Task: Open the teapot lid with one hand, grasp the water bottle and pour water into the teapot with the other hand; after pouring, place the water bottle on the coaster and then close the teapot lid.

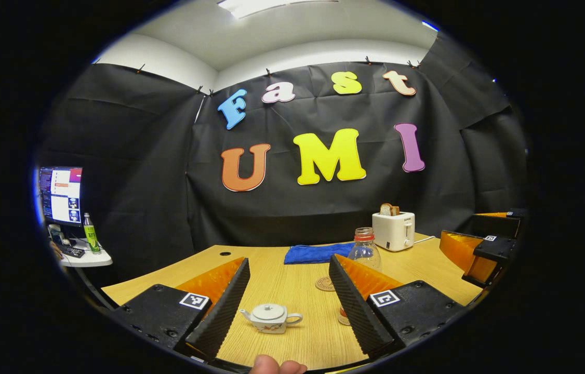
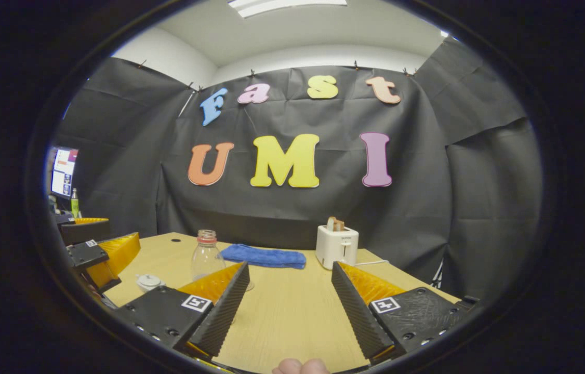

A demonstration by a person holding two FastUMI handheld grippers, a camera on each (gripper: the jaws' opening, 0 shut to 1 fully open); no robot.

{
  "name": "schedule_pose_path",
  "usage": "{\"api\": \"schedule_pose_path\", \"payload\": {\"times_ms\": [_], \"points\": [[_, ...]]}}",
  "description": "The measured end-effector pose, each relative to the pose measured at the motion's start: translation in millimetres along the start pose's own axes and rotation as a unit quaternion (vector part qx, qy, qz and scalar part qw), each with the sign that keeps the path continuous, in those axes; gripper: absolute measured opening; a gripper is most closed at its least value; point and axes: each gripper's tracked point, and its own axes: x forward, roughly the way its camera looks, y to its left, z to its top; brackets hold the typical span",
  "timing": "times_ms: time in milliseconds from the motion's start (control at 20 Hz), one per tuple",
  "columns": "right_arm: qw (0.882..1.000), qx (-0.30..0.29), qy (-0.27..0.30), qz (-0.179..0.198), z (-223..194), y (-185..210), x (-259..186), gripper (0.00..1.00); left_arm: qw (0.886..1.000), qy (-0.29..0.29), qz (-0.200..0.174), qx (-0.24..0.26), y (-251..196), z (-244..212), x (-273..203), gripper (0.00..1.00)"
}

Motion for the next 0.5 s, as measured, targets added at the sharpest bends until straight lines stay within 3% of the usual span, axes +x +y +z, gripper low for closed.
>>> {"api": "schedule_pose_path", "payload": {"times_ms": [300,500], "points": [[1.000,-0.006,0.008,0.005,-11,7,5,0.95,1.000,0.019,-0.007,-0.004,10,-22,0,0.96],[1.000,-0.009,0.026,0.008,-32,10,11,0.98,0.998,0.058,0.010,-0.002,30,-52,0,0.96]]}}
